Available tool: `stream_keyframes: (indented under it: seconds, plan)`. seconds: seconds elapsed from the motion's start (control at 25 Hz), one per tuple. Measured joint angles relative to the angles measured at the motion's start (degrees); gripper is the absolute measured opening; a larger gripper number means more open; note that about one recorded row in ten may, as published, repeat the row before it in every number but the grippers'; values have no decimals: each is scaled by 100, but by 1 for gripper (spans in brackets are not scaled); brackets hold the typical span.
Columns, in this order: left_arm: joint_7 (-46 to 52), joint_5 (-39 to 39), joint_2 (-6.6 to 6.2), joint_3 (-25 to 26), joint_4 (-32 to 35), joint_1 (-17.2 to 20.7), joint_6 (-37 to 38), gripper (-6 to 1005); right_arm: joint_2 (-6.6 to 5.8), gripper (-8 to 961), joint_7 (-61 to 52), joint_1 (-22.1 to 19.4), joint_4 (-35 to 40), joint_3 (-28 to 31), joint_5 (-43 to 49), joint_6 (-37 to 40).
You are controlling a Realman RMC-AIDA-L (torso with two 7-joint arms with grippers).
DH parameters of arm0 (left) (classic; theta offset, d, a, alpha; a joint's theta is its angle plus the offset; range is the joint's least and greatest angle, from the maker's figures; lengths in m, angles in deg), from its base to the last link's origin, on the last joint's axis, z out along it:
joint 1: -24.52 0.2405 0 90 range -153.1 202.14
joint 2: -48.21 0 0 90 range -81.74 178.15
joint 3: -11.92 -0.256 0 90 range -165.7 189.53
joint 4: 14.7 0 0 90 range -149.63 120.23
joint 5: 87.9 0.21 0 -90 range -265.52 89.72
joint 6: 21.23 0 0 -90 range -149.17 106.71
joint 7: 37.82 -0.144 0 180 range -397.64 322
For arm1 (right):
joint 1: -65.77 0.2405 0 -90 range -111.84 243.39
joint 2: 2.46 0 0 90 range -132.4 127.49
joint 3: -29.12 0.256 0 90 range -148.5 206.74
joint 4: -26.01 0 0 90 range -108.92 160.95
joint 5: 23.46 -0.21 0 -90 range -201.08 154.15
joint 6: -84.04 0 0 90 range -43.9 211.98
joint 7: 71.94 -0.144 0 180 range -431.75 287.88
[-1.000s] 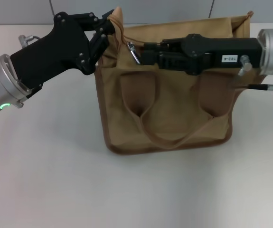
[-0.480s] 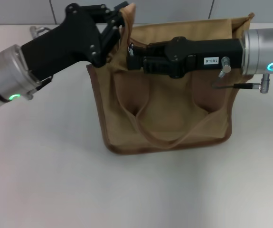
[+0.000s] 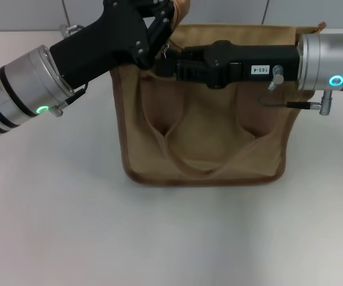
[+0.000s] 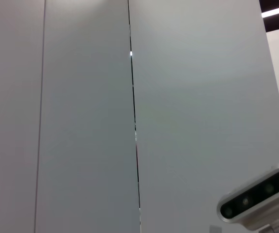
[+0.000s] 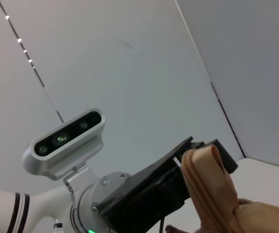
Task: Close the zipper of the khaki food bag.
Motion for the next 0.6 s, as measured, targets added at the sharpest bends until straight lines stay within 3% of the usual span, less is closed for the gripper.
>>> stream_keyframes:
  seconds: [0.16,0.6]
  plan:
    - [1,-65,0,0,-52,-34,-58,46,4,315,-10,27,-58,-1,-42,-65]
    - [-6,-239,9,6,-276,-67,-174,49,12,190,10,45,-221,-37,-226,-253]
